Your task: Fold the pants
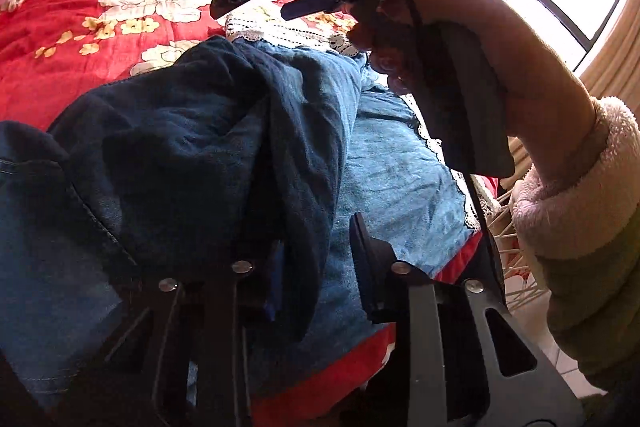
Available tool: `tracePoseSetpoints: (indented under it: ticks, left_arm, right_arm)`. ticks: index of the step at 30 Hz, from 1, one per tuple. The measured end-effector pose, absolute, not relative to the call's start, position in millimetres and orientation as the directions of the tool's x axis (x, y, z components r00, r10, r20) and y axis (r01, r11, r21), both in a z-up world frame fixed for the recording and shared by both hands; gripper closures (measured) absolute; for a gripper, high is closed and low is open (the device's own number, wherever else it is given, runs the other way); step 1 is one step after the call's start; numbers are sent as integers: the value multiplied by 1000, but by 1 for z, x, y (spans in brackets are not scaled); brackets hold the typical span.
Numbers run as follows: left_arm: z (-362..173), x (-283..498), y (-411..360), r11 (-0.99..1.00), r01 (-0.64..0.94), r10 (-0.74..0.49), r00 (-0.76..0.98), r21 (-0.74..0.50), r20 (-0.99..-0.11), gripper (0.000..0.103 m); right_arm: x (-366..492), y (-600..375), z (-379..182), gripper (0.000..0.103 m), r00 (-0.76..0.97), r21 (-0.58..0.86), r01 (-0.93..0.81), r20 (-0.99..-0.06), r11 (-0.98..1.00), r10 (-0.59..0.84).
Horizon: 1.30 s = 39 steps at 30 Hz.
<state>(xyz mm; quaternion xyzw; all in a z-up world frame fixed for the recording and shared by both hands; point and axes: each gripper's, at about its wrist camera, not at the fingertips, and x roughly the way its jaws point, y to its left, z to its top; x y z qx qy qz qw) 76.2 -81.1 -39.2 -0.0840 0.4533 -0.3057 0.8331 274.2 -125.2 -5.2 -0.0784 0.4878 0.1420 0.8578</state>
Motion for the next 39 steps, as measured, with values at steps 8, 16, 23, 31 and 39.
tracePoseSetpoints:
  ticks: [8,16,23,31,39]
  left_arm:
    - [-44,78,-77,796,431,-590,395,-425,-704,94]
    - [-38,78,-68,785,429,-609,405,-447,-682,100]
    - [-29,67,-57,775,469,-618,423,-424,-663,101]
    - [-19,49,-66,759,559,-608,424,-334,-671,101]
    - [-28,32,-79,755,596,-579,411,-274,-704,101]
  right_arm:
    - [300,-132,-39,89,457,-27,-297,-882,955,117]
    - [249,-231,22,94,570,286,-160,-755,945,325]
    - [166,-311,50,95,661,423,-57,-663,904,352]
    - [68,-357,37,95,704,511,20,-617,859,351]
    - [20,-373,-21,95,632,544,124,-688,830,356]
